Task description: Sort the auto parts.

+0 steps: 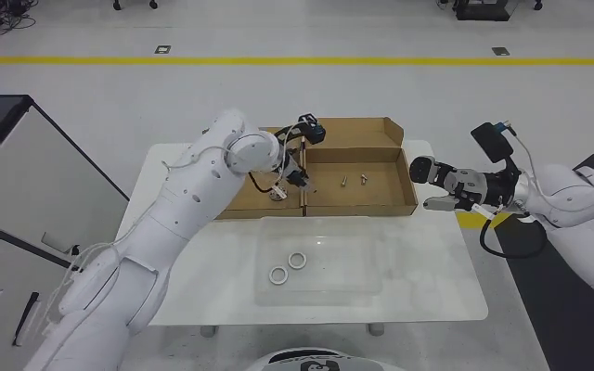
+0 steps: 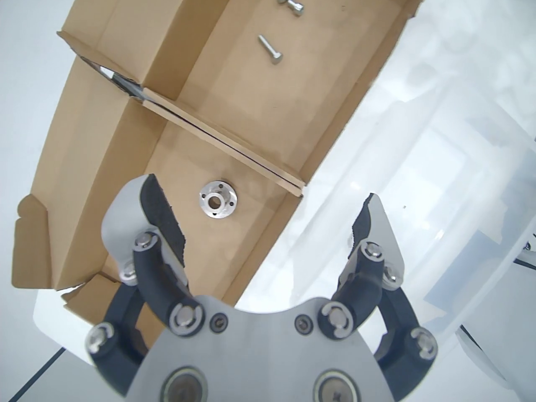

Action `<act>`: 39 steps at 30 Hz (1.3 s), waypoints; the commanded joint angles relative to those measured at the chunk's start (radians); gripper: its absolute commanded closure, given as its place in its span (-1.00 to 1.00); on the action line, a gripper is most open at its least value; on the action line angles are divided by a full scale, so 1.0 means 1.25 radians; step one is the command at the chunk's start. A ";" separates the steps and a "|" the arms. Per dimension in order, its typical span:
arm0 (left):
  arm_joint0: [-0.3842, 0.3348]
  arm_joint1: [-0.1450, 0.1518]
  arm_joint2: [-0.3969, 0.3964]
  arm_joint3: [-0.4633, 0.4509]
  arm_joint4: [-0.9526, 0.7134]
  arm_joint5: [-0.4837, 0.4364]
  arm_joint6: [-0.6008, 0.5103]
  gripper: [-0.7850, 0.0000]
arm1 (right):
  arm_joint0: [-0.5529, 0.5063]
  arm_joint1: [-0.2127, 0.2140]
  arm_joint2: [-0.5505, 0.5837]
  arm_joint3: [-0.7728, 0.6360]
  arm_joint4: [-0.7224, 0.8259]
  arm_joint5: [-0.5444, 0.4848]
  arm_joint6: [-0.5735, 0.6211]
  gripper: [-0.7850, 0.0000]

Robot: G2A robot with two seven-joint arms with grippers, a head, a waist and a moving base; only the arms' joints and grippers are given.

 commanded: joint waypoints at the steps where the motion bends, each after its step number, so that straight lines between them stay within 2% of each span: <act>1: 0.040 0.013 -0.021 -0.080 -0.004 0.006 -0.030 -1.00 | 0.000 0.000 0.000 0.000 0.000 0.000 0.000 -1.00; 6: 0.108 0.036 -0.051 -0.209 -0.015 0.002 -0.095 -1.00 | 0.000 0.000 0.000 0.000 0.000 0.000 0.000 -1.00; 9: 0.135 0.047 -0.057 -0.259 -0.024 0.005 -0.123 -1.00 | 0.000 0.000 0.000 0.000 0.000 0.000 0.000 -1.00; 16: 0.171 0.083 -0.018 -0.349 -0.044 0.035 -0.154 -1.00 | 0.000 0.000 0.000 0.000 0.000 0.000 0.000 -1.00; 22: 0.187 0.103 -0.010 -0.387 -0.109 0.038 -0.156 -1.00 | 0.000 0.000 0.000 0.000 0.000 0.000 0.000 -1.00; 32: 0.191 0.104 -0.005 -0.387 -0.102 0.037 -0.154 -1.00 | 0.000 0.000 0.000 0.000 0.000 0.000 0.000 -1.00; 35: 0.184 0.104 0.038 -0.380 -0.062 0.070 -0.189 -1.00 | 0.000 0.000 0.000 0.000 0.000 0.000 0.000 -1.00; 39: 0.138 0.101 0.129 -0.375 -0.064 0.096 -0.215 -1.00 | 0.000 0.000 0.000 0.000 0.000 0.000 0.000 -1.00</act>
